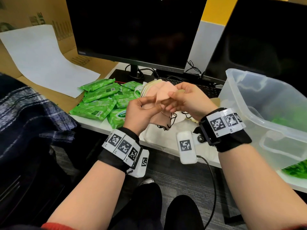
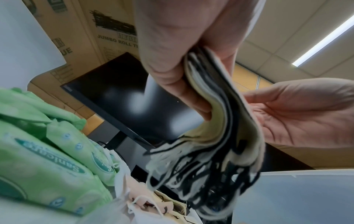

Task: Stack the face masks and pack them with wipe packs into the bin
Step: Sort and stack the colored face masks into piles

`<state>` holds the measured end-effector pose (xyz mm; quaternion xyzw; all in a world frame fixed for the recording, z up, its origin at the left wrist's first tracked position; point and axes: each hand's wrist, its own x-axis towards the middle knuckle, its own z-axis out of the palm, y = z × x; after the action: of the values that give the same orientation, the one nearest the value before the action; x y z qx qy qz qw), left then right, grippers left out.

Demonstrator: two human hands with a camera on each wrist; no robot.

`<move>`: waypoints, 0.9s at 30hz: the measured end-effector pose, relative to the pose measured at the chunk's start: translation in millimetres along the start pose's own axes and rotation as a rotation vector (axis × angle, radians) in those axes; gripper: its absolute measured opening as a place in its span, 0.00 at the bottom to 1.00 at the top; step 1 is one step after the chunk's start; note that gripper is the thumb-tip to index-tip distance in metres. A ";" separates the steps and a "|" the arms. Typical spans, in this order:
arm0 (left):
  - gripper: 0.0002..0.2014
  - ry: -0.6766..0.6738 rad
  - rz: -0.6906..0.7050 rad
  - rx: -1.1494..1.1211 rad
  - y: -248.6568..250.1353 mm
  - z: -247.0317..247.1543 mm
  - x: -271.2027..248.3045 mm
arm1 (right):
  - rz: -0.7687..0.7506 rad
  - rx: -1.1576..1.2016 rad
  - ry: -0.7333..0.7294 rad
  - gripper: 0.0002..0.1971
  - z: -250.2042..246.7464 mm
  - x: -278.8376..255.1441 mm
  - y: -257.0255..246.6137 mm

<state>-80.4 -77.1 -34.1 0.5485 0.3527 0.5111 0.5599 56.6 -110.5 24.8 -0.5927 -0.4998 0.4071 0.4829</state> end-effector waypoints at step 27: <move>0.07 -0.154 -0.085 -0.213 15.2 -1.0 -5.5 | -0.316 -0.138 0.159 0.11 8.8 -6.1 5.9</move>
<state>-85.4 -84.0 -20.4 0.5082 0.2753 0.4778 0.6615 48.3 -115.2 17.2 -0.5688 -0.5736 0.2429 0.5371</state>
